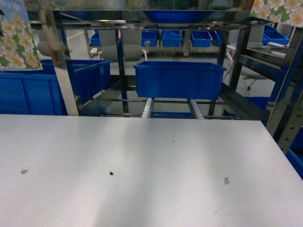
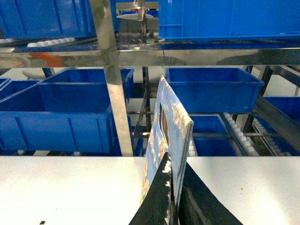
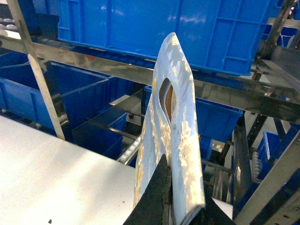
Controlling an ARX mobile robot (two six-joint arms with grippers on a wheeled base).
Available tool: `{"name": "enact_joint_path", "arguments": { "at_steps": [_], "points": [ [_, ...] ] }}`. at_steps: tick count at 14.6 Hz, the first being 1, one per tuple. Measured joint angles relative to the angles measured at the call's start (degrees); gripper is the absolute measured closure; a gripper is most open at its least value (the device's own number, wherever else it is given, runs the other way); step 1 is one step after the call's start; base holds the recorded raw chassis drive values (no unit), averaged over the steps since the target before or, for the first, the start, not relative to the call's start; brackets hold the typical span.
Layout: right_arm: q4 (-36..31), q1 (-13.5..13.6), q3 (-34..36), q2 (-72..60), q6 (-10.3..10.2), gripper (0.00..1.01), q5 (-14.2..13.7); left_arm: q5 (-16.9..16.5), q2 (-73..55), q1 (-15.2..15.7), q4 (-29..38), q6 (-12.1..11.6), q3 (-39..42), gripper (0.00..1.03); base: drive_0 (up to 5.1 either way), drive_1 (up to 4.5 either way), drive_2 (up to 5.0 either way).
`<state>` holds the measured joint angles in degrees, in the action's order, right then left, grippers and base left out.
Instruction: Move flower gift bag to table near conveyor
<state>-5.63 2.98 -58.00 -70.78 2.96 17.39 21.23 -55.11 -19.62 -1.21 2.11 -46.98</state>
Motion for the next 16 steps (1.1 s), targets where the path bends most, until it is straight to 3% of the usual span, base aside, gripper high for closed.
{"name": "enact_joint_path", "arguments": {
  "at_steps": [13,16],
  "points": [
    [0.2,0.0,0.0,-0.1,0.0,0.99,0.0,0.0,0.0,0.0,-0.1,0.0,0.0,1.01,-5.0,2.42,2.4],
    [0.0,0.4,0.0,-0.1,0.0,0.99,0.5,0.7,0.0,0.5,0.0,0.0,0.0,1.01,0.0,0.00,0.0]
  ]
}}
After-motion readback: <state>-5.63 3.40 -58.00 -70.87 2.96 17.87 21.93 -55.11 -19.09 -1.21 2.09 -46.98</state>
